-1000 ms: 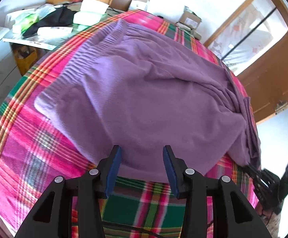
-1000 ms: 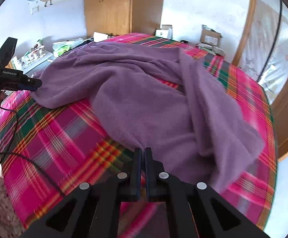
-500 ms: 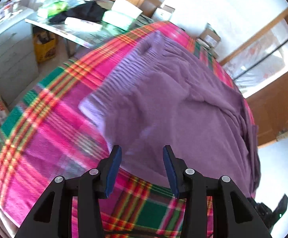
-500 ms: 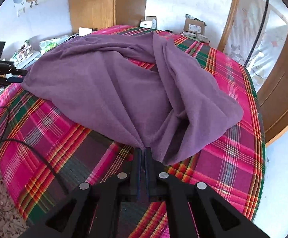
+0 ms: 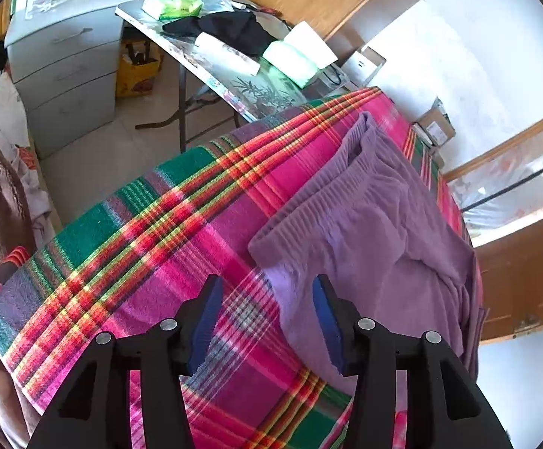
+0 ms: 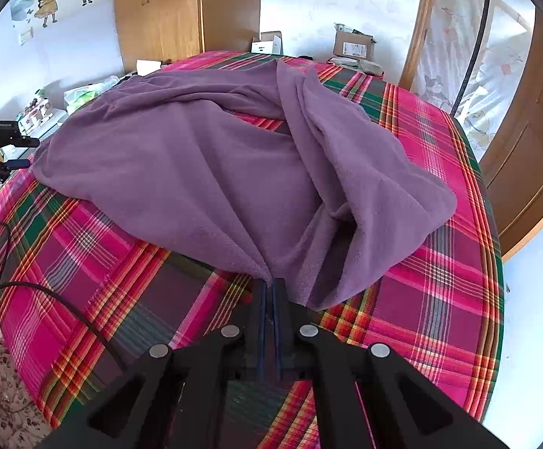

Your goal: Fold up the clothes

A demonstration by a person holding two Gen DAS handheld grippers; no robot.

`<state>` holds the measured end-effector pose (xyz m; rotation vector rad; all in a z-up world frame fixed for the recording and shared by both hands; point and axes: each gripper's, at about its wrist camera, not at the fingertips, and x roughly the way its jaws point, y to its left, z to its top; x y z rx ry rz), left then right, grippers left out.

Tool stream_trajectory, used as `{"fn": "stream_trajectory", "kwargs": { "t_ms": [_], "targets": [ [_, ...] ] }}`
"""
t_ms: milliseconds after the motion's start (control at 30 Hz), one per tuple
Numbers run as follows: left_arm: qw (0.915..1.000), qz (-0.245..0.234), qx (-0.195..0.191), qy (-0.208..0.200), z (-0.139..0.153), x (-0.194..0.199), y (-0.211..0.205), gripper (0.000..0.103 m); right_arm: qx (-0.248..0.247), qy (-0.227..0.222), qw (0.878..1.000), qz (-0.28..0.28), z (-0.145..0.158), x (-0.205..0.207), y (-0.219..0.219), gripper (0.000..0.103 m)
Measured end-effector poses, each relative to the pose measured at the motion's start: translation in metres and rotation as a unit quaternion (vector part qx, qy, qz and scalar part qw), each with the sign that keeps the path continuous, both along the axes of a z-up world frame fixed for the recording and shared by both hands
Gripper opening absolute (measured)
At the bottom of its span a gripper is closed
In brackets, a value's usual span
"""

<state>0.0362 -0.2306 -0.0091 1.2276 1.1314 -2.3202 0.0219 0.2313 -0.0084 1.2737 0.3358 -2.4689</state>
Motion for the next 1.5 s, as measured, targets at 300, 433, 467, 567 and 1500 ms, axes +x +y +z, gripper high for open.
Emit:
{"fn": "stream_trajectory", "kwargs": {
  "t_ms": [300, 433, 467, 567, 1500],
  "targets": [
    [1.0000, -0.005, -0.006, 0.005, -0.002, -0.016, 0.003, 0.013, -0.014, 0.015, 1.000, -0.016, 0.008, 0.007, 0.003, 0.003],
    [0.9997, 0.011, 0.000, 0.022, 0.001, -0.006, -0.005, 0.010, -0.023, 0.020, 0.999, -0.016, 0.015, 0.011, 0.004, 0.003],
    [0.9995, 0.015, 0.004, 0.026, 0.001, -0.003, -0.007, 0.010, -0.024, 0.020, 0.999, -0.016, 0.016, 0.011, 0.004, 0.003],
    [0.9989, 0.025, 0.010, 0.038, 0.005, 0.005, -0.013, 0.009, -0.032, 0.021, 0.999, -0.012, 0.020, 0.016, 0.002, 0.003],
    [0.9990, 0.034, 0.007, 0.030, 0.003, 0.052, -0.016, 0.009, -0.033, -0.006, 0.999, 0.006, 0.009, 0.038, 0.009, 0.003]
  ]
}}
